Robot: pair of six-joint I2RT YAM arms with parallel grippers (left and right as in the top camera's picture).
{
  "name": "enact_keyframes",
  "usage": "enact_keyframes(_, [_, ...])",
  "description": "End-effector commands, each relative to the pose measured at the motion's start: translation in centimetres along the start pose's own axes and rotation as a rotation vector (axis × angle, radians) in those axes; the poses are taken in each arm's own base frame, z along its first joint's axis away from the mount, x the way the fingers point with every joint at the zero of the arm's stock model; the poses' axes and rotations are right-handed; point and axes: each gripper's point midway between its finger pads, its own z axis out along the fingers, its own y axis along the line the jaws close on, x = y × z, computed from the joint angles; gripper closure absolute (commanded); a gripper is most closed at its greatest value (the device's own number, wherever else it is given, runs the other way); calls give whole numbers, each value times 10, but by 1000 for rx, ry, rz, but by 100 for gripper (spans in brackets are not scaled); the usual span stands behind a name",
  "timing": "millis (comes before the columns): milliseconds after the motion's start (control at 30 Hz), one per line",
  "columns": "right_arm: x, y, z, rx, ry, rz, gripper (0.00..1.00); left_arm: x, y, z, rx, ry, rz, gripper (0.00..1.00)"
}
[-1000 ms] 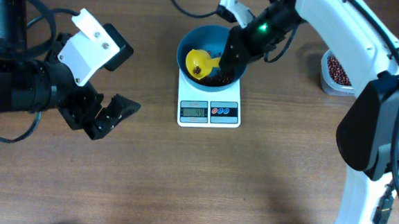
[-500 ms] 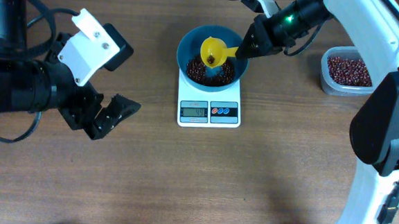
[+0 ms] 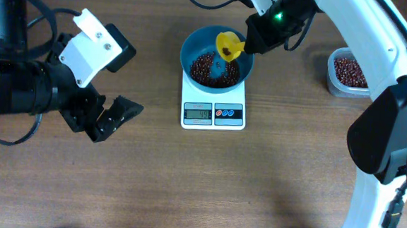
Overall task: Scoop item into bowl and weigh 50g on scale
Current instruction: 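Tilt the yellow scoop inside the teal bowl with the right gripper, then shake the scoop over the bowl to empty remaining beans, then lift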
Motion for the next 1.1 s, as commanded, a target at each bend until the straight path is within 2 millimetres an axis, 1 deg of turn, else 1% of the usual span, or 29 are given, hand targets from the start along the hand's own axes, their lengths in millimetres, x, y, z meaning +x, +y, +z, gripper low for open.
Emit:
enact_keyframes(0, [-12, 20, -34, 57, -49, -47, 96, -4, -2, -2, 10, -16, 24, 1])
enact_keyframes(67, [-15, 17, -30, 81, -51, -56, 96, -4, -2, -2, 10, -16, 24, 1])
enact_keyframes(167, [-15, 27, -39, 62, -55, -40, 96, -4, -2, -2, 10, -16, 24, 1])
enact_keyframes(267, [-12, 23, -33, 63, -38, -44, 96, -4, -2, -2, 10, -16, 24, 1])
enact_keyframes(333, [-15, 31, -41, 60, -56, -30, 96, -4, -2, -2, 10, -16, 24, 1])
enact_keyframes(367, [-14, 29, -41, 82, -50, -40, 96, -4, -2, -2, 10, -16, 24, 1])
enact_keyframes(400, [-12, 18, -36, 129, -29, -36, 96, -4, -2, -2, 10, -16, 24, 1])
enact_keyframes(433, [-10, 15, -35, 148, -15, -32, 96, -4, -2, -2, 10, -16, 24, 1])
enact_keyframes(500, [-11, 31, -40, 95, -31, -37, 96, -4, -2, -2, 10, -16, 24, 1])
enact_keyframes(567, [-12, 26, -33, 107, -22, -52, 96, -4, -2, -2, 10, -16, 24, 1])
enact_keyframes(600, [-12, 26, -32, 104, -22, -52, 96, -4, -2, -2, 10, -16, 24, 1])
enact_keyframes(633, [-14, 33, -35, 96, -34, -54, 96, -4, -2, -2, 10, -16, 24, 1])
enact_keyframes(667, [-15, 32, -35, 108, -31, -61, 96, -4, -2, -2, 10, -16, 24, 1])
enact_keyframes(700, [-12, 24, -30, 138, -10, -71, 96, -4, -2, -2, 10, -16, 24, 1])
enact_keyframes(733, [-11, 22, -29, 147, -3, -67, 96, -4, -2, -2, 10, -16, 24, 1])
enact_keyframes(767, [-13, 30, -32, 128, -14, -56, 96, -4, -2, -2, 10, -16, 24, 1])
enact_keyframes(800, [-14, 42, -34, 107, -20, -72, 96, -4, -2, -2, 10, -16, 24, 1])
enact_keyframes(833, [-13, 42, -32, 130, -11, -88, 96, -4, -2, -2, 10, -16, 24, 1])
enact_keyframes(867, [-12, 34, -27, 162, 6, -91, 96, -4, -2, -2, 10, -16, 24, 1])
enact_keyframes(900, [-12, 34, -27, 160, 9, -75, 96, -4, -2, -2, 10, -16, 24, 1])
enact_keyframes(967, [-13, 48, -37, 131, -9, -85, 96, -4, -2, -2, 10, -16, 24, 1])
enact_keyframes(1000, [-13, 49, -37, 133, -9, -90, 96, -4, -2, -2, 10, -16, 24, 1])
enact_keyframes(1067, [-8, 38, -31, 159, 18, -81, 96, -4, -2, -2, 10, -16, 24, 1])
